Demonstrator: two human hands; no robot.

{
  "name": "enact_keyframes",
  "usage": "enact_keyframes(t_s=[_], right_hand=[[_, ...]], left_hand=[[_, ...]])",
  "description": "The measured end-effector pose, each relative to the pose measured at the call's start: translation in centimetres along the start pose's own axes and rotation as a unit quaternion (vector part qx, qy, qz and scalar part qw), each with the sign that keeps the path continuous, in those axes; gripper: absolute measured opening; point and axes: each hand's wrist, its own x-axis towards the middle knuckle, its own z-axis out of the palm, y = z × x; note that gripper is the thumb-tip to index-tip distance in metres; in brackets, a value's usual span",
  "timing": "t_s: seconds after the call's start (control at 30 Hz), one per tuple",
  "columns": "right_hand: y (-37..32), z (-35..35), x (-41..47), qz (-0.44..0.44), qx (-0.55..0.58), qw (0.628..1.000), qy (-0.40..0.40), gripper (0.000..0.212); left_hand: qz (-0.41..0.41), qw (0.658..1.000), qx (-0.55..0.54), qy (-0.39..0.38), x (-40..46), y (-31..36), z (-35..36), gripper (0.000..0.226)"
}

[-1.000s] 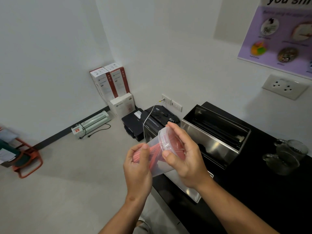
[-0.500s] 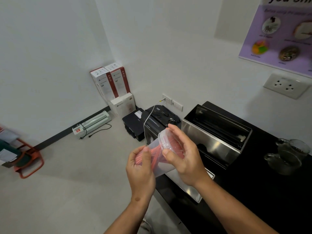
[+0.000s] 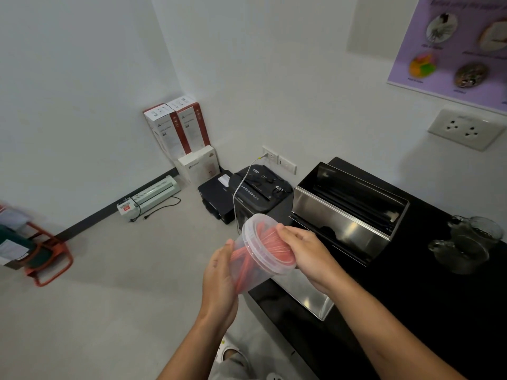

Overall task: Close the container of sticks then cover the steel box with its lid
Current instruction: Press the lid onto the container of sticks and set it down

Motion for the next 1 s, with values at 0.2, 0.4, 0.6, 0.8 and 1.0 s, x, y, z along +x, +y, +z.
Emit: enact_keyframes(t_s=[0.2,0.4,0.6,0.8,1.0], right_hand=[[-0.2,-0.6,0.1,-0.007,-0.011,0.999,0.042,0.036],[-0.4,-0.1,0.2,-0.004,-0.022,0.997,0.079,0.058],[-0.7,0.0,0.0,-0.037,-0.022,0.993,0.11,0.049],[-0.8,0.5,-0.1,-0.066,0.014,0.989,0.133,0.042],[-1.7,1.1,-0.7,-0.114,0.017,0.982,0.153,0.035]], left_hand=[[0.162,0.969,0.184,0.023,0.2,0.6,-1.0,0.018],[0.214,0.943,0.24,-0.082,-1.6,1.3,0.0,0.035],[0.219,0.95,0.207,-0.085,-1.9,1.8,0.8,0.04],[0.191,0.969,0.146,-0.051,-1.6,2.0,1.3,0.035],[0.159,0.981,0.077,-0.081,-2.1,3.7,1.6,0.029]])
